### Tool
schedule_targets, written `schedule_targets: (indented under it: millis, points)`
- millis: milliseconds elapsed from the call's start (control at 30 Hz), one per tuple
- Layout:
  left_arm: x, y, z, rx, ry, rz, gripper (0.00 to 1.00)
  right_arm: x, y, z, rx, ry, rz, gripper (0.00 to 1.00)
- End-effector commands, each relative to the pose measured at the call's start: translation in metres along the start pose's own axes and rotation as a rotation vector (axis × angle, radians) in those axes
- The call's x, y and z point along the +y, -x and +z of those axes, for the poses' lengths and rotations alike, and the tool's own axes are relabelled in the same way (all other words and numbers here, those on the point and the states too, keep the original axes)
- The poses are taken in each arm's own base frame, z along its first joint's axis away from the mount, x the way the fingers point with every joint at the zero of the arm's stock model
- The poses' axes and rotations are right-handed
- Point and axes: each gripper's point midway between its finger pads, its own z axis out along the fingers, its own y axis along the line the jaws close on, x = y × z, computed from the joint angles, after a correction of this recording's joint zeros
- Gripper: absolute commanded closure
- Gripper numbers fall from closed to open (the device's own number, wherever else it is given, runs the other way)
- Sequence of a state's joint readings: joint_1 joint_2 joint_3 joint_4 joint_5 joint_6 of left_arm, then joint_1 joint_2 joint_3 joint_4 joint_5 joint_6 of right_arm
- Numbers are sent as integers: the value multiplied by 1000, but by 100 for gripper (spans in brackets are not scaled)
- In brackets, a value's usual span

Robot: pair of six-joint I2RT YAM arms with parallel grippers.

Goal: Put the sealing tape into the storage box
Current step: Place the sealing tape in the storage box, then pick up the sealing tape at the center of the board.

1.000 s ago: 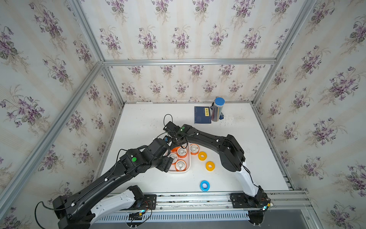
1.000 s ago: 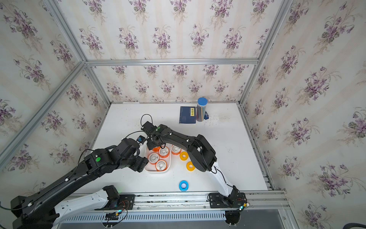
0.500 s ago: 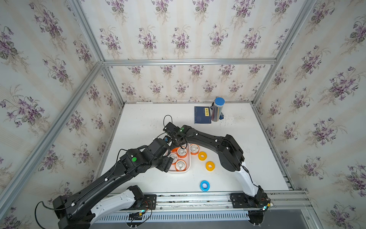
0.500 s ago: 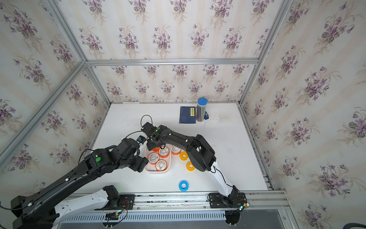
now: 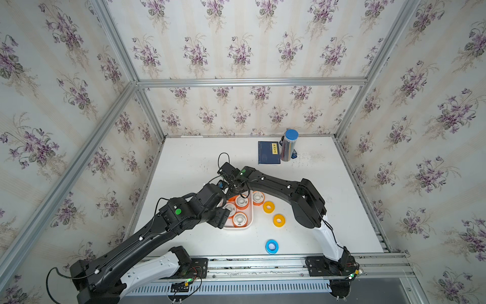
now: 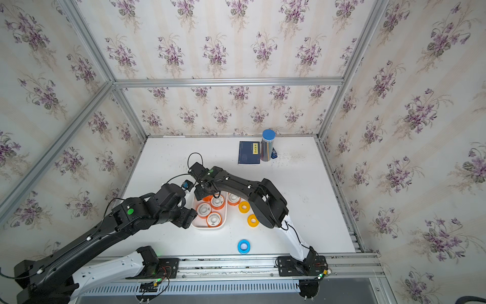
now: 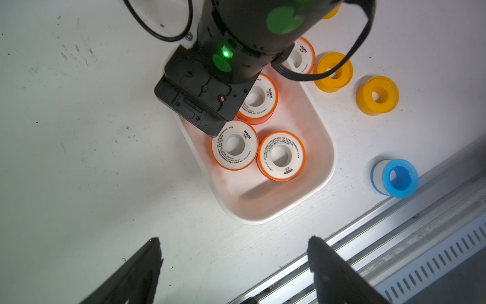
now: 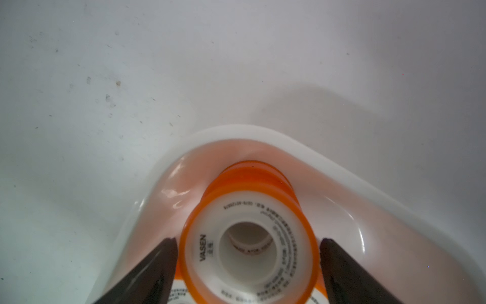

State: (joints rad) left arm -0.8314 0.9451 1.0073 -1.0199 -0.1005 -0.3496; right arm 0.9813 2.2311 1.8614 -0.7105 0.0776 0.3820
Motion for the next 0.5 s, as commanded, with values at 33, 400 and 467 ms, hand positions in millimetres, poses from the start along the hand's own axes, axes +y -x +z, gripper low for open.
schedule_targets:
  millis: [33,400,467]
  points:
    - [2,1,0,-7,8,-5,13,3,8,-14,-40,24,-11,8]
    - [2,2,-4,-25,4,-8,13,-15,-2,-55,-121,17,16,8]
    - [2,2,-4,-29,2,-8,13,-23,-7,-66,-144,17,27,8]
